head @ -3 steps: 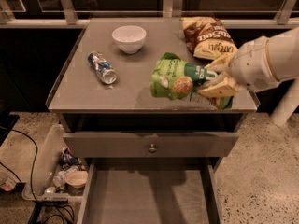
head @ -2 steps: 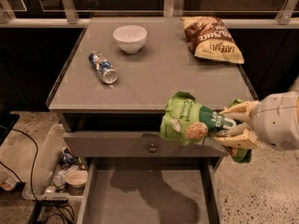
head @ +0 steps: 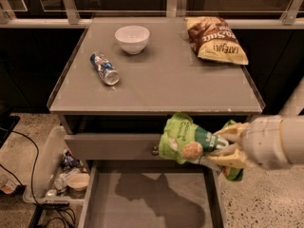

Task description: Place green rice chip bag into middle drawer

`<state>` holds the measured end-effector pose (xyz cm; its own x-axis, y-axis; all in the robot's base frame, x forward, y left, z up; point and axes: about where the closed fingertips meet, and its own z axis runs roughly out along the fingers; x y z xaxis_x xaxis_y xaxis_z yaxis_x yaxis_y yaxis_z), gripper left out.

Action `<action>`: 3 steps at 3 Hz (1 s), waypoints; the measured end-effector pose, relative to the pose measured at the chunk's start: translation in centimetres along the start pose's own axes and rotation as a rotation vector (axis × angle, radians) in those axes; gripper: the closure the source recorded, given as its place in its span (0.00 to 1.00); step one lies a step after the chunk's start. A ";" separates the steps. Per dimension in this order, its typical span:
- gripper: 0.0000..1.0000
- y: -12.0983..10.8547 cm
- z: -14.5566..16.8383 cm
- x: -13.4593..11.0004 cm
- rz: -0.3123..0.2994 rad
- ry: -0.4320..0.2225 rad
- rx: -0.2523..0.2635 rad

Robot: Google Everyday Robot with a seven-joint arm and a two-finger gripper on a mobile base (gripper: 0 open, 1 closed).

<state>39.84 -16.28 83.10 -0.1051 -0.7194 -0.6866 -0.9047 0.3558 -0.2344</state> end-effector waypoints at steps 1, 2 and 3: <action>1.00 4.0 5.8 6.7 0.088 0.015 -0.054; 1.00 7.3 9.9 11.7 0.146 -0.015 -0.072; 1.00 7.9 16.2 17.2 0.184 -0.067 -0.047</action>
Offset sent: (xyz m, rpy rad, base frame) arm -0.0612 -0.0039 -0.2555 0.1581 0.1640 -0.0733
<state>37.61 -16.20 58.33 -0.2441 -0.6032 -0.7593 -0.8914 0.4479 -0.0692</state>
